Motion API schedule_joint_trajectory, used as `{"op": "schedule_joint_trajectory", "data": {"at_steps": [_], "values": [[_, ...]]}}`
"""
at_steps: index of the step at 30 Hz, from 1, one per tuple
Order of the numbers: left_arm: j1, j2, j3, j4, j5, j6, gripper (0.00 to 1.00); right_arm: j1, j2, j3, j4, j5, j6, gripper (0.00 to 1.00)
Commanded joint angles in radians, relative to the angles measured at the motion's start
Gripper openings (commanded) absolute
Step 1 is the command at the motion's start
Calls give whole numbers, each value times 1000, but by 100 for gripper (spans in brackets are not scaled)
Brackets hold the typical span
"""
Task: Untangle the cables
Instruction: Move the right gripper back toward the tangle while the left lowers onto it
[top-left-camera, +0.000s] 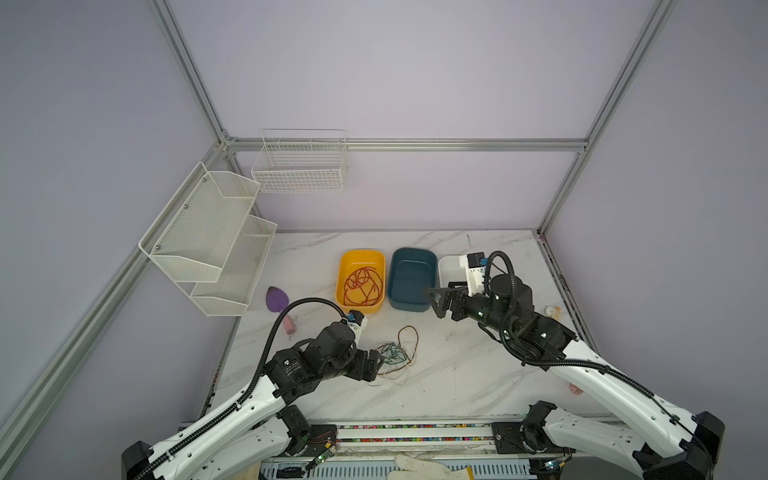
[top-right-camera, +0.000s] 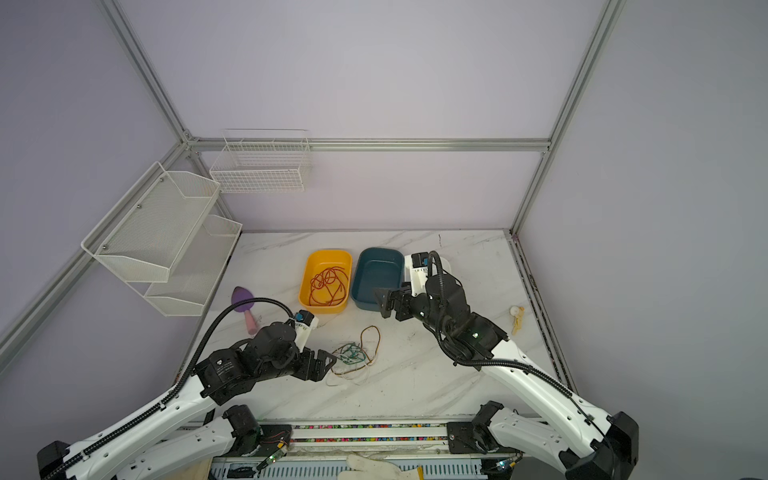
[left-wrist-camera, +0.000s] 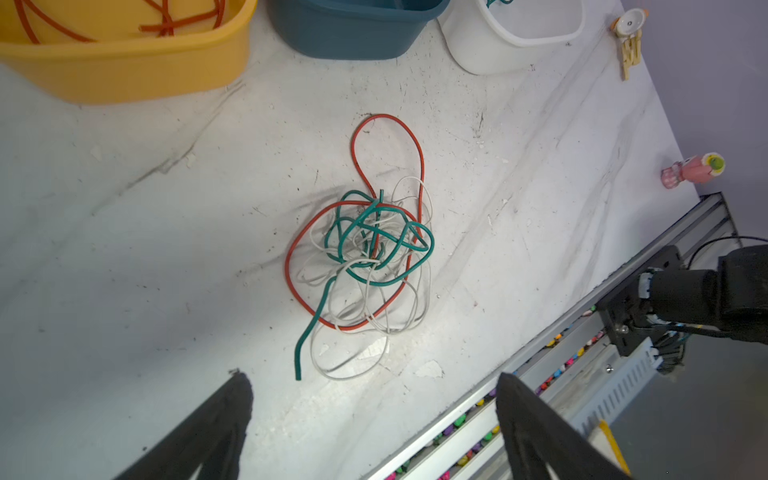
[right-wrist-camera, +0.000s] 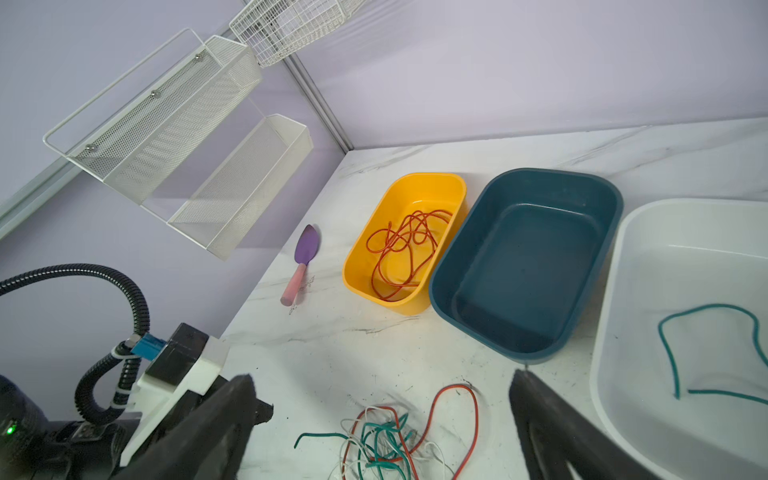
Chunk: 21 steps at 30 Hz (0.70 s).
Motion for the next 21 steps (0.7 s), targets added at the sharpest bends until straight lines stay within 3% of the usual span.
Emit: {"op": "schedule_joint_trajectory", "data": {"at_steps": [1,15,21], "values": [[-5,1,-17,18,70,-169,87,2,-33,-37,-90,53,-28,98],[-4,20,-97,43,-108,-204,86,2,-83,-110,-42,-12,23,98],[-4,73,-106,84,-114,-186,74,2,-103,-159,2,-60,36,98]]}}
